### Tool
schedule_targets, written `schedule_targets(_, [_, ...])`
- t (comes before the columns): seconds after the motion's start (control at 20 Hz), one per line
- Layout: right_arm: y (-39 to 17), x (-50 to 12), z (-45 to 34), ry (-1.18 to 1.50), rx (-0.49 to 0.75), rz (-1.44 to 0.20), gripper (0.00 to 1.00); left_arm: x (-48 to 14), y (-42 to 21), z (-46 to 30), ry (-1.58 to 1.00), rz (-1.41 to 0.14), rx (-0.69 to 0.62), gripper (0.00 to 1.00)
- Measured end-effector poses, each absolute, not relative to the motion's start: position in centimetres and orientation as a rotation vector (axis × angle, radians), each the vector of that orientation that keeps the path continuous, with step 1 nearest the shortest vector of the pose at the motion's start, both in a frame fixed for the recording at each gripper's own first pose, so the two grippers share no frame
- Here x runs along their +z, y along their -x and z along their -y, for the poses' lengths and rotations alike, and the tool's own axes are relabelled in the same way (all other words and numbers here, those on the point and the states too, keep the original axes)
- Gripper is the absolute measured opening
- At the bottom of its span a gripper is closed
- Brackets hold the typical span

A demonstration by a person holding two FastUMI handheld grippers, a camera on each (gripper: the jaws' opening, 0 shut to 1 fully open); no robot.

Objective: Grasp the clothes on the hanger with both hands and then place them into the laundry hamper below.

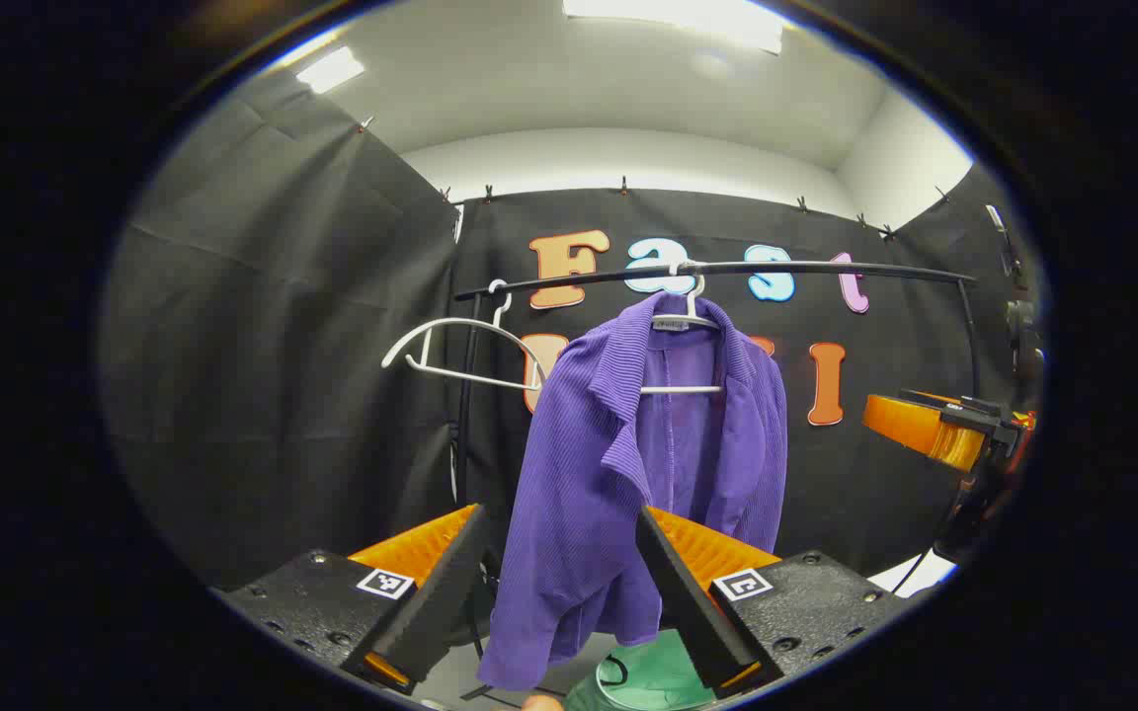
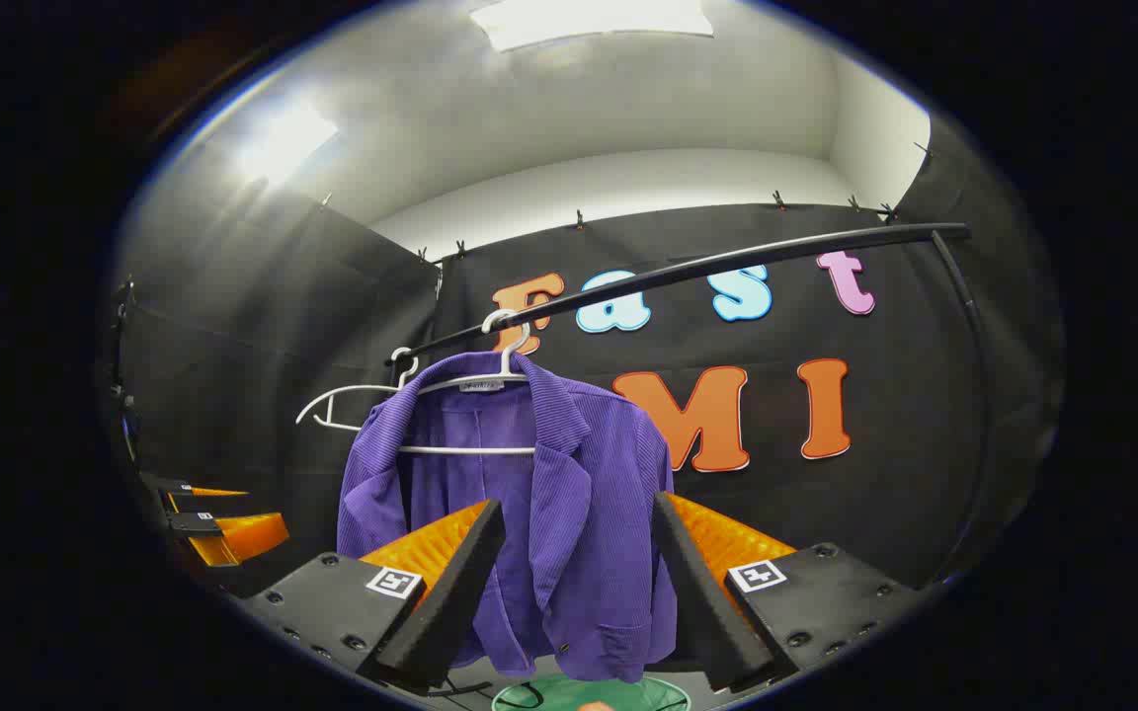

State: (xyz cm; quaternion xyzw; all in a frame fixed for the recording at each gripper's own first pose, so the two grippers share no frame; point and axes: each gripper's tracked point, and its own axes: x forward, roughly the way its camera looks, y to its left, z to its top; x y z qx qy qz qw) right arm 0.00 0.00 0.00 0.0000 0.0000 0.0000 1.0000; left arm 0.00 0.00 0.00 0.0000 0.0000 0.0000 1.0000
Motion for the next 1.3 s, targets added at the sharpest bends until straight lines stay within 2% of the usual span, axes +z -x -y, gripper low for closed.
schedule_targets(0.05, [0.0,0.0,0.1,0.004,-0.006,0.003,0.92,-0.1,-0.1,0.2,0.003,-0.003,-0.004,0.92])
schedule_targets(0.1, [0.0,0.0,0.2,0.008,-0.012,0.005,0.92,-0.3,-0.3,0.5,0.007,-0.007,-0.009,0.95])
schedule_targets(0.2, [-0.1,-0.1,0.3,0.008,-0.021,0.003,0.92,-0.4,-0.6,0.8,0.010,-0.010,-0.015,0.92])
schedule_targets(0.3, [-0.2,-0.3,0.3,0.005,-0.020,0.000,0.92,-0.5,-0.5,0.8,0.008,-0.008,-0.009,0.95])
schedule_targets(0.35, [-0.3,-0.4,0.3,0.004,-0.020,-0.004,0.92,-0.6,-0.6,0.9,0.009,-0.009,-0.008,0.92])
schedule_targets(0.4, [-0.3,-0.6,0.4,0.003,-0.019,-0.007,0.92,-0.8,-0.6,1.0,0.012,-0.013,-0.010,0.95])
schedule_targets(0.5, [-0.5,-1.0,0.4,0.000,-0.018,-0.015,0.92,-1.2,-0.7,1.4,0.016,-0.026,-0.017,0.92])
schedule_targets(0.9, [-2.2,-2.8,-0.1,0.006,-0.022,-0.035,0.92,-2.6,-2.5,2.4,0.016,-0.041,-0.003,0.92])
schedule_targets(0.95, [-2.5,-3.4,-0.2,0.016,-0.025,-0.043,0.92,-3.1,-3.0,2.6,0.013,-0.051,-0.003,0.95])
schedule_targets(1.05, [-3.3,-4.6,-0.7,0.024,-0.019,-0.059,0.92,-3.9,-3.9,3.4,0.011,-0.068,-0.015,0.92])
schedule_targets(1.1, [-3.8,-5.1,-1.0,0.022,-0.014,-0.069,0.93,-4.2,-4.2,3.6,0.011,-0.075,-0.015,0.95])
schedule_targets(1.15, [-4.1,-5.8,-1.2,0.019,-0.012,-0.076,0.93,-4.5,-4.6,3.8,0.012,-0.080,-0.015,0.92])
schedule_targets(1.2, [-4.7,-6.3,-1.4,0.017,-0.009,-0.078,0.98,-4.8,-4.9,4.0,0.013,-0.085,-0.017,0.92])
schedule_targets(1.3, [-6.0,-7.3,-1.9,0.018,-0.005,-0.082,0.97,-5.4,-6.0,4.3,0.007,-0.095,-0.020,0.95])
